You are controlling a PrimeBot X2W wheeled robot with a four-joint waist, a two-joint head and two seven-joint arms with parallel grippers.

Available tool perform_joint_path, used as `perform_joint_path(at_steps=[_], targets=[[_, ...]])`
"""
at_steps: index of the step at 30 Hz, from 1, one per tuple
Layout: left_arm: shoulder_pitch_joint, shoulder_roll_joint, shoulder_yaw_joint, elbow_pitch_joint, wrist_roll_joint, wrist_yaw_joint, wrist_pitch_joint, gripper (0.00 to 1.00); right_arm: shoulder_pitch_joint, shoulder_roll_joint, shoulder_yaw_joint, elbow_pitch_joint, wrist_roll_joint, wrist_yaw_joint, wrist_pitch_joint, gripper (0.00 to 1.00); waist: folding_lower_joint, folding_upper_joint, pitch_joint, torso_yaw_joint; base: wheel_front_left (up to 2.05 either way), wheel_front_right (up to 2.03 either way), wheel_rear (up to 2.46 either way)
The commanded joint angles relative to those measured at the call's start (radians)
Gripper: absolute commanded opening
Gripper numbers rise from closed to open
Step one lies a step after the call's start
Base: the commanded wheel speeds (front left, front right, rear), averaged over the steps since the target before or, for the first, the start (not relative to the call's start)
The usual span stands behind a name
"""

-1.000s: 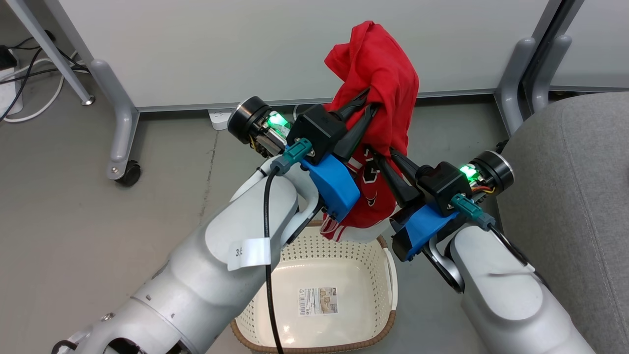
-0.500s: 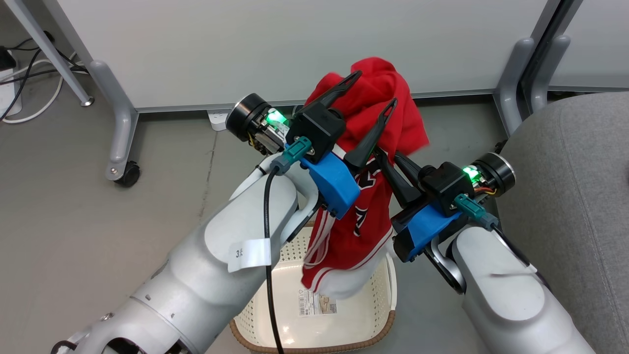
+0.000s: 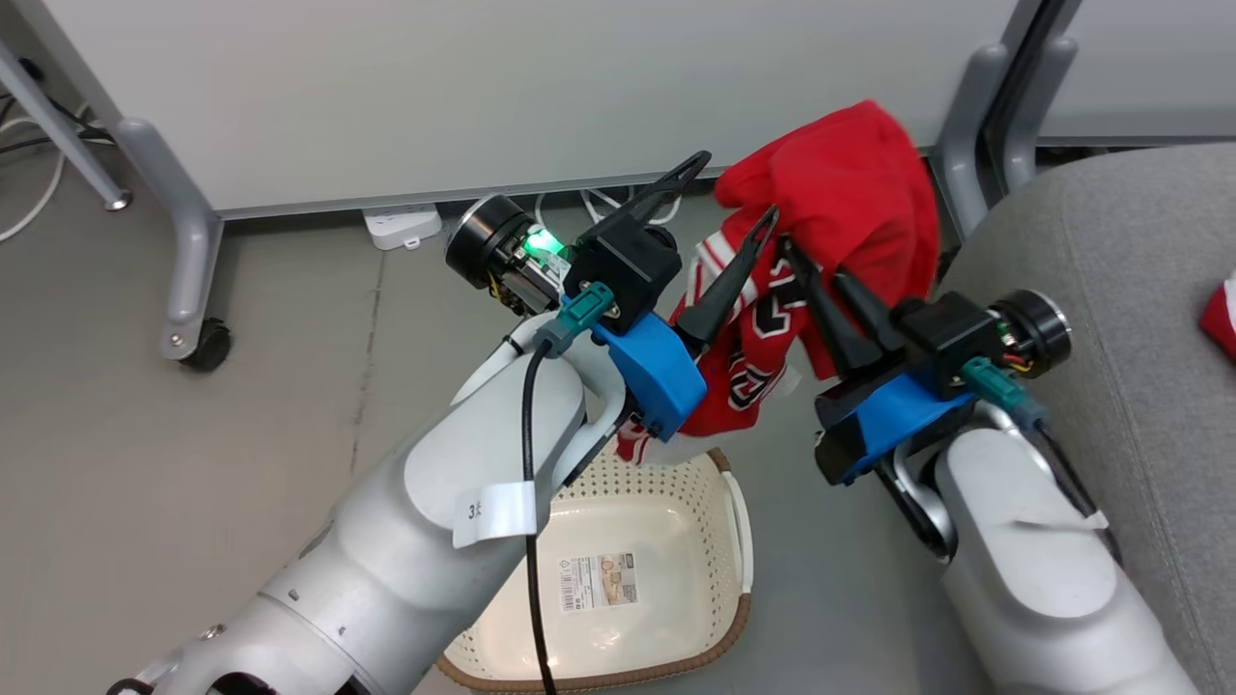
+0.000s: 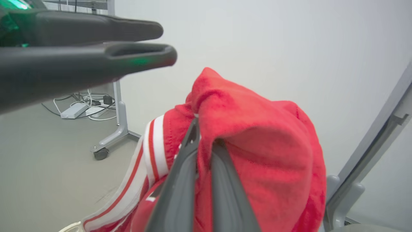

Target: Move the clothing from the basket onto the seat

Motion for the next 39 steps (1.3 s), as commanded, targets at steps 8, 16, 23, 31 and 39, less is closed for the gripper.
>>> perform_joint_path(at_steps=[8,16,23,31,39], targets=[[0.018,0.001,-0.016,-0.013,0.022,-0.005,-0.005,1.0,0.013,-0.017,-0.108,-0.052,-0.01,0.0,-0.004,0.0,0.0,0.0,0.043,-0.076,0.0,0.0,0.0],[0.028,0.001,-0.045,-0.032,0.038,-0.009,-0.005,1.0,0.023,-0.026,-0.218,-0.12,-0.019,0.0,-0.004,0.0,0.0,0.0,0.095,-0.166,0.0,0.0,0.0],[0.048,0.003,-0.07,-0.044,0.045,-0.013,-0.005,1.0,0.049,-0.028,-0.306,-0.183,-0.028,0.0,-0.004,0.0,0.0,0.0,0.132,-0.252,0.0,0.0,0.0],[0.069,0.003,-0.11,-0.057,0.049,-0.018,-0.005,1.0,0.108,-0.029,-0.415,-0.254,-0.029,0.0,-0.004,0.0,0.0,0.0,0.16,-0.328,0.0,0.0,0.0],[0.079,0.002,-0.151,-0.058,0.05,-0.024,-0.003,1.0,0.175,-0.012,-0.486,-0.302,-0.032,0.0,-0.004,0.0,0.0,0.0,0.183,-0.375,0.0,0.0,0.0]])
